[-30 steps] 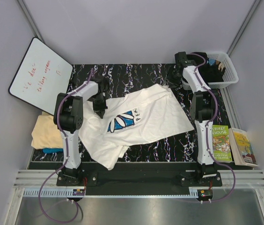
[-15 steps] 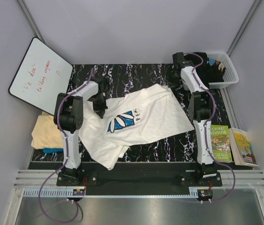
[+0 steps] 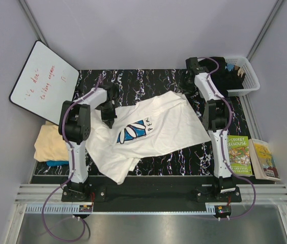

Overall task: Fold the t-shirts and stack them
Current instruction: Fold the flattened tshirt in 1/3 of the way

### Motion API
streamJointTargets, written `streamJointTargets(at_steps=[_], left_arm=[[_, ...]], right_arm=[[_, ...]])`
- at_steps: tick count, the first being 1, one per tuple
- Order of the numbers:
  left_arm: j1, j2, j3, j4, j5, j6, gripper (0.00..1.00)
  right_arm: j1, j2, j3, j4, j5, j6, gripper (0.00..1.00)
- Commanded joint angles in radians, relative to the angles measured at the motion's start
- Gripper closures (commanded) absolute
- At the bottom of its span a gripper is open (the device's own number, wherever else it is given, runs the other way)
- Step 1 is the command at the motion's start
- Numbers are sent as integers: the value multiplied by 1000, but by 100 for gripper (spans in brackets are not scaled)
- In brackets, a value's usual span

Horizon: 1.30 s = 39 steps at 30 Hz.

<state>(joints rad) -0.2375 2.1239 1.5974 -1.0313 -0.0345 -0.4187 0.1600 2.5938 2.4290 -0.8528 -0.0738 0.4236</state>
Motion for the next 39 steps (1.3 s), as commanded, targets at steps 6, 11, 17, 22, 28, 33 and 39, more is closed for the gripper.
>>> streamJointTargets(at_steps=[6, 11, 17, 22, 28, 33, 39], left_arm=[[-6, 57, 13, -4, -16, 9, 100], [-6, 56, 21, -15, -21, 18, 100], [-6, 59, 10, -33, -62, 29, 100], [-6, 82, -2, -52, -94, 24, 100], [-6, 103, 16, -69, -110, 15, 100], [-6, 107, 27, -78, -110, 23, 100], [-6, 102, 22, -95, -133, 31, 100]], right_arm=[[-30, 55, 2, -61, 68, 43, 59], [-28, 91, 19, -74, 63, 50, 75], [-24, 80, 74, -68, 57, 46, 100], [-24, 25, 134, -71, 98, 32, 100], [-37, -40, 148, -75, 187, -5, 100], [-50, -2, 185, -74, 235, -28, 99], [-59, 66, 317, -72, 259, -39, 99]])
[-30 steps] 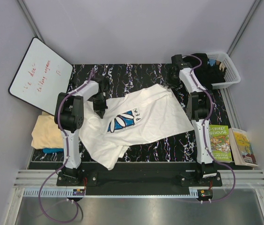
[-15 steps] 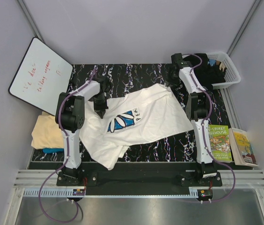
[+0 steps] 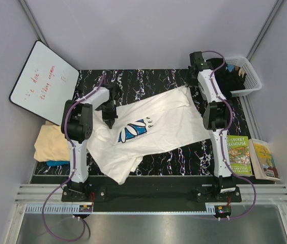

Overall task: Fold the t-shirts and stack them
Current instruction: Fold the flattened tshirt in 1/3 of the way

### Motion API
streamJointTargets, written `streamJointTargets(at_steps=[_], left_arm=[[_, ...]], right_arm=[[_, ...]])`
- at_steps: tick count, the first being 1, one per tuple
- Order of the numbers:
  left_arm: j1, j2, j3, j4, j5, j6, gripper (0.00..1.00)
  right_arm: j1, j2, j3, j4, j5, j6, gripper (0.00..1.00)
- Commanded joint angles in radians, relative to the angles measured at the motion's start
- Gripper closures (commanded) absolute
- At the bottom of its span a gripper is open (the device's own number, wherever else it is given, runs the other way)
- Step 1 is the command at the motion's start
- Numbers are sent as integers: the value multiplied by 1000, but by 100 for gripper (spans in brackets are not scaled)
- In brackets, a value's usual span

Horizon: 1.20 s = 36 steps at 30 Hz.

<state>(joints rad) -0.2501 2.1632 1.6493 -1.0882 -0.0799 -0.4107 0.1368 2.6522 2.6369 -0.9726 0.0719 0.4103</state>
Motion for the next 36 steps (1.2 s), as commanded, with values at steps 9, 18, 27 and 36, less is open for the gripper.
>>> streamJointTargets(at_steps=[9, 18, 27, 36], left_arm=[[5, 78, -17, -55, -97, 36, 100], [5, 41, 38, -64, -67, 52, 100], [-3, -87, 27, -64, -50, 85, 2], [-3, -150, 20, -71, -61, 95, 2]], right_arm=[[-65, -43, 106, 83, 120, -39, 43], [-10, -308, -203, 104, -93, -178, 50], [190, -431, -560, 123, -182, -281, 100], [274, -218, -464, 61, -178, -254, 100]])
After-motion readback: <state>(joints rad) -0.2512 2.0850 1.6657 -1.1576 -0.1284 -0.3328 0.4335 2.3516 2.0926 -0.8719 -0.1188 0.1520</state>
